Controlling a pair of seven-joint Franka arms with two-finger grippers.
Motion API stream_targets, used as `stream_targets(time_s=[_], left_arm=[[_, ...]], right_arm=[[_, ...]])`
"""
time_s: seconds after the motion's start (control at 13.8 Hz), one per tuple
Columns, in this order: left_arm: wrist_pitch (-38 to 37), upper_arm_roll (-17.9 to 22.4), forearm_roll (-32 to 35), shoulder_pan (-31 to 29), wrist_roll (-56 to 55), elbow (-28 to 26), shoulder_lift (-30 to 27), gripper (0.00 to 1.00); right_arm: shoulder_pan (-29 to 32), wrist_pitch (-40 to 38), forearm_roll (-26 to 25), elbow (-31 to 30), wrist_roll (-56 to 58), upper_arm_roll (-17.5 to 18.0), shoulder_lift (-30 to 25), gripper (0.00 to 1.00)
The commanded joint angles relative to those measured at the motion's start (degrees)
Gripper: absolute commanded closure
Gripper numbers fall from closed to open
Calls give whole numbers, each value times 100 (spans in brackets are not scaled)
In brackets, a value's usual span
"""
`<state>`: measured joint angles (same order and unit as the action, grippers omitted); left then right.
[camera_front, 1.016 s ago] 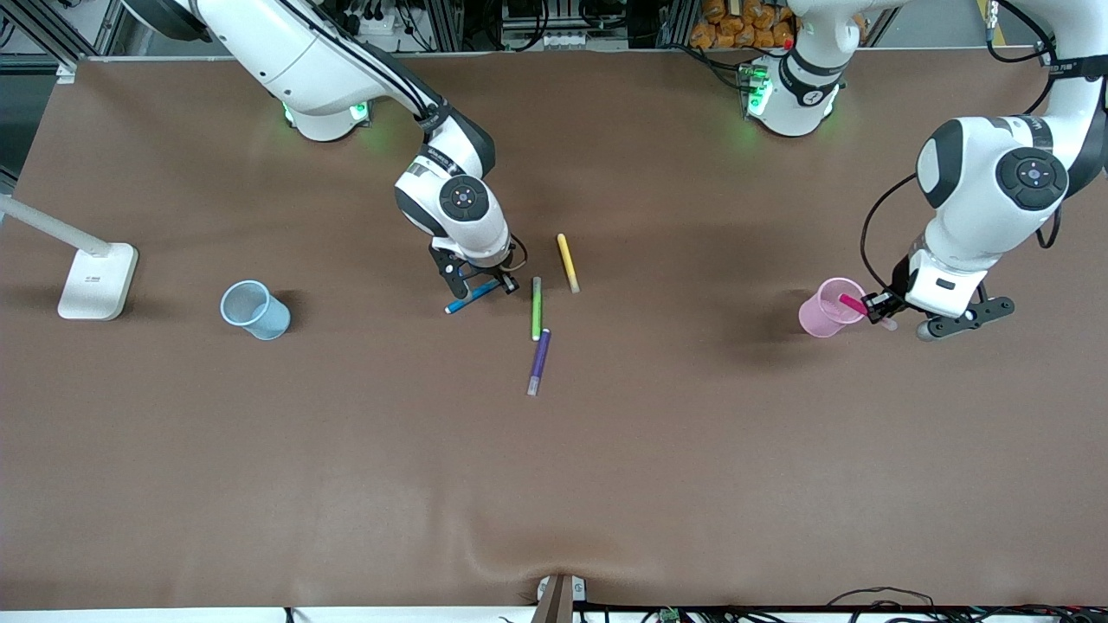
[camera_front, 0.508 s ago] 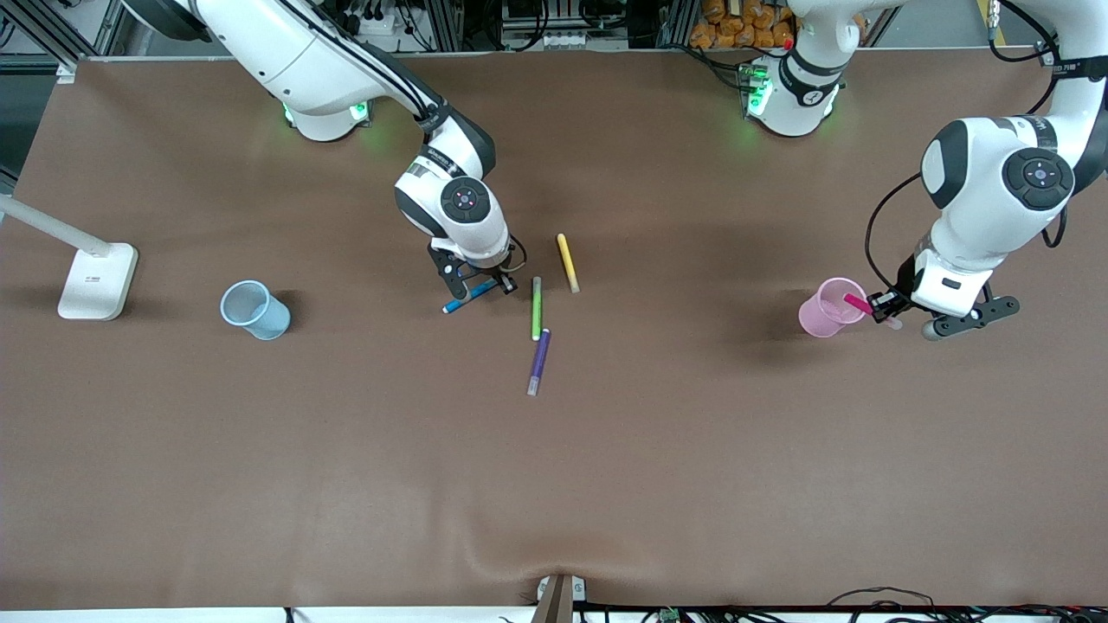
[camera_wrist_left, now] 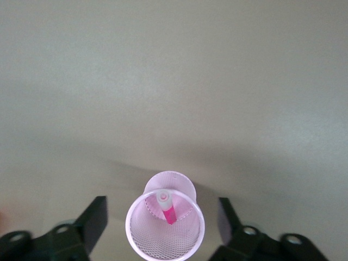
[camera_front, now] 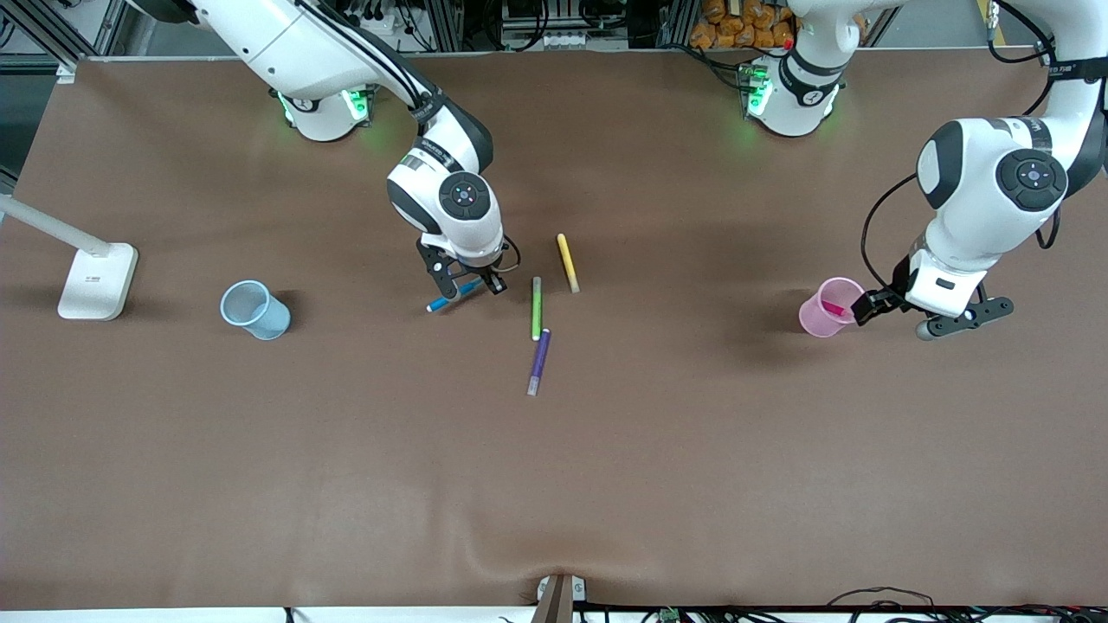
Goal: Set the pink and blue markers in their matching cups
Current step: 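Drop the pink marker into the pink cup while the right gripper grasps blue, then carry the blue marker to the blue cup with the right gripper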
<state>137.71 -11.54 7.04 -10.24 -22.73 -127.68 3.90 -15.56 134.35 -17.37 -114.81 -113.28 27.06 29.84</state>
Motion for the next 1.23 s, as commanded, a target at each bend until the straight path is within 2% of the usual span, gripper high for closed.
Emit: stream_targets(time_s=[0.0,0.15,0.22,0.44,0.73,0.94,1.16], left_arm=[[-576,-111,96,14,-30,426,-4,0],[-1147,-164,96,22,-30,874,84,0],[-1359,-226,96,22,-30,1077,145,0],[-1860,-261,96,31,-21,1543,172,0],[-2598,-305,96,110,66,2237,208,0],[-3143,-375,26,128,75,2756,208,0],[-3443,-472,-1,119,75,3055,199,0]], right_arm=[[97,-180,-82,-59,-80,62,-180,100],[202,-531,-65,-33,278,71,-347,100],[273,-837,153,-16,663,71,-443,100],[457,-1567,1461,335,1929,-34,-681,100],[519,-2448,2008,749,2625,-333,-822,100],[519,-3018,2509,916,3363,-683,-919,100],[519,-3529,3062,960,4162,-1245,-1173,100]])
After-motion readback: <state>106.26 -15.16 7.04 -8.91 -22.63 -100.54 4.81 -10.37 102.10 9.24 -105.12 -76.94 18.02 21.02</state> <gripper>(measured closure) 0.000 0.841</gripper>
